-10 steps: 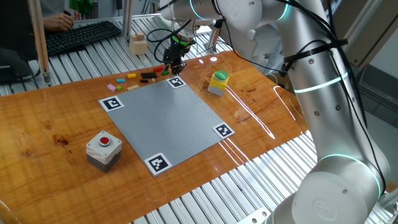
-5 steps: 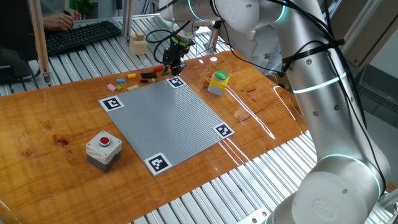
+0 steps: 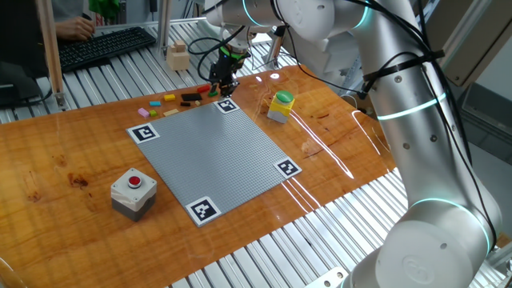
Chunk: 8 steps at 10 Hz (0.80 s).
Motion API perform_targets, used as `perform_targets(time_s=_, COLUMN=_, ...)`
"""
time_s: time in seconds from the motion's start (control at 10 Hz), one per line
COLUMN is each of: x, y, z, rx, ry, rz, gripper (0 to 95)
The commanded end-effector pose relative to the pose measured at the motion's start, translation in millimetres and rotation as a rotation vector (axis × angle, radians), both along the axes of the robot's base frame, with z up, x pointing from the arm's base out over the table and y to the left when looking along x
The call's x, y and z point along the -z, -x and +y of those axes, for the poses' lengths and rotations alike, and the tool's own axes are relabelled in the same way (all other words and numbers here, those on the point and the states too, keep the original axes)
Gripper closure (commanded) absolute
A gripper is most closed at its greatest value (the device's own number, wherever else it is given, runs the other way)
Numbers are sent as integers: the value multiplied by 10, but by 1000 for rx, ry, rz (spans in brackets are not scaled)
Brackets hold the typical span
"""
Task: Build with small Lego blocks
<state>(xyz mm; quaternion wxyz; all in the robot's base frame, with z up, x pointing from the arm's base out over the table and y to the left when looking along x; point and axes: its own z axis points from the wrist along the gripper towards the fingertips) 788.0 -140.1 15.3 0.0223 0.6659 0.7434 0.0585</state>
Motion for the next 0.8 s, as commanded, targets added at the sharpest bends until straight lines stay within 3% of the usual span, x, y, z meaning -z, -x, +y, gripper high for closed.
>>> perform_targets(time_s=0.1, x=-26, y=2, z=8, rx=9, ry=-2, rz=-3, gripper=570)
perform_targets(time_s=0.3, x=-61, y=1, z=12, rx=12, ry=-5, rz=-5, gripper=570)
perform_targets(time_s=0.8, x=-102, y=4, z=-5, rx=28, ry=-17, rz=-49, gripper=570)
